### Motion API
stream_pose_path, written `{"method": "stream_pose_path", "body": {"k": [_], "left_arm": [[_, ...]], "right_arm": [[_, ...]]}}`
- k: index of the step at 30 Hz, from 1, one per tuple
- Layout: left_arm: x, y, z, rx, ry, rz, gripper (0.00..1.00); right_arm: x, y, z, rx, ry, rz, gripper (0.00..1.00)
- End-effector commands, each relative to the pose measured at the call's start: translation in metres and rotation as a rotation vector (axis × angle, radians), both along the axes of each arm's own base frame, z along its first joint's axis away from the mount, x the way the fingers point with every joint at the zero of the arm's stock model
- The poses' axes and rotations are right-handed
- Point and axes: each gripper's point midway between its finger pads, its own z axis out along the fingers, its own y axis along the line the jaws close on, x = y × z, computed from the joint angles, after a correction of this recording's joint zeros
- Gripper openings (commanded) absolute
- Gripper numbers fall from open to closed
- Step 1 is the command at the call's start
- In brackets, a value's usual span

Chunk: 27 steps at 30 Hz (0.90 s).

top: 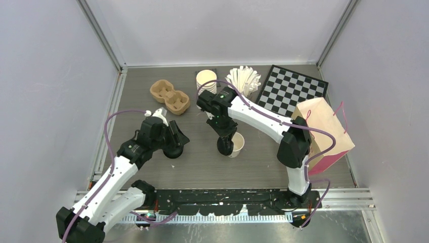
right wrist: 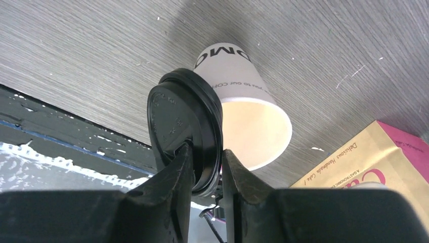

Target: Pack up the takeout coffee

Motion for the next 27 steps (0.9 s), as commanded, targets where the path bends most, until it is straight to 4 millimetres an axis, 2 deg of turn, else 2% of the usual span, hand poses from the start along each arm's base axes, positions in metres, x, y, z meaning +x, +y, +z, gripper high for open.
{"method": "stream_pose_path", "body": {"k": [1,7,13,20,27], "left_arm": [[0.003,-0.004,0.009,-0.029,-0.026,-0.003,0.52],[0.003,-0.004,0.012,-0.034,-0.030,0.002,0.52],[0.002,-0.006,0.014,-0.043,-0.028,-0.010,0.52],[-0.001,-0.042,0.016,-0.108,0.012,-0.189,0.51],[0.004,-0.081,0.033,-0.115,-0.045,-0.290,0.52]], "right_arm": [[0.001,0.003,0.018,0.065,-0.060,0.002,0.26],[0.001,0.004,0.023,0.090,-0.074,0.002,0.19],[-0.003,0.009,0.033,0.158,-0.075,0.011,0.19],[0.010,-0.001,0.062,0.305,-0.114,-0.057,0.19],[0.019,-0.021,0.064,0.434,-0.103,-0.137,0.22]]}}
